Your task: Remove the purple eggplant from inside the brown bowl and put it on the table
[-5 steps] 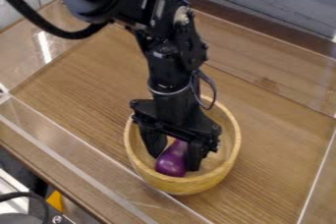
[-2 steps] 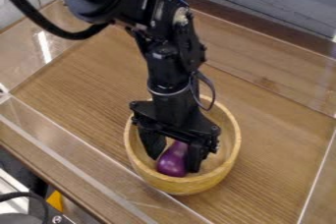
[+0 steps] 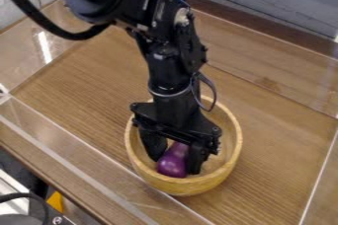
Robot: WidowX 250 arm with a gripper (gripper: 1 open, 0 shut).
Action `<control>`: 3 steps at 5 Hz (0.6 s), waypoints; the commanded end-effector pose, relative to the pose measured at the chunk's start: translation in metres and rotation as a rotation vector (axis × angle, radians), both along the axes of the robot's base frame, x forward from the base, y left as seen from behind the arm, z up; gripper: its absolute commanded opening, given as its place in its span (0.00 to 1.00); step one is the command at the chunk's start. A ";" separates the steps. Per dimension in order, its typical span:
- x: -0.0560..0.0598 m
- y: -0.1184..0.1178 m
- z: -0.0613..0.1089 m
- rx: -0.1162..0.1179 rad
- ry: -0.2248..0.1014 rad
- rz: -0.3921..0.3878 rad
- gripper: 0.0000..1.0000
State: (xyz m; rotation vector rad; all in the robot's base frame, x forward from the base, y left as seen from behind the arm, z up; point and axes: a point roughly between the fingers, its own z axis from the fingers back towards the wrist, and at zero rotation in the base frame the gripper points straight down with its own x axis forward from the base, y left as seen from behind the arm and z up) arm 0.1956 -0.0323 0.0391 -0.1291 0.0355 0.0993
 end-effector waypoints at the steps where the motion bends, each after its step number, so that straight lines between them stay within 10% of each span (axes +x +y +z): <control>1: 0.008 0.002 0.006 -0.006 -0.029 0.015 1.00; 2: 0.009 0.003 0.005 -0.006 -0.028 0.020 0.00; 3: 0.008 0.004 0.006 -0.009 -0.025 0.025 1.00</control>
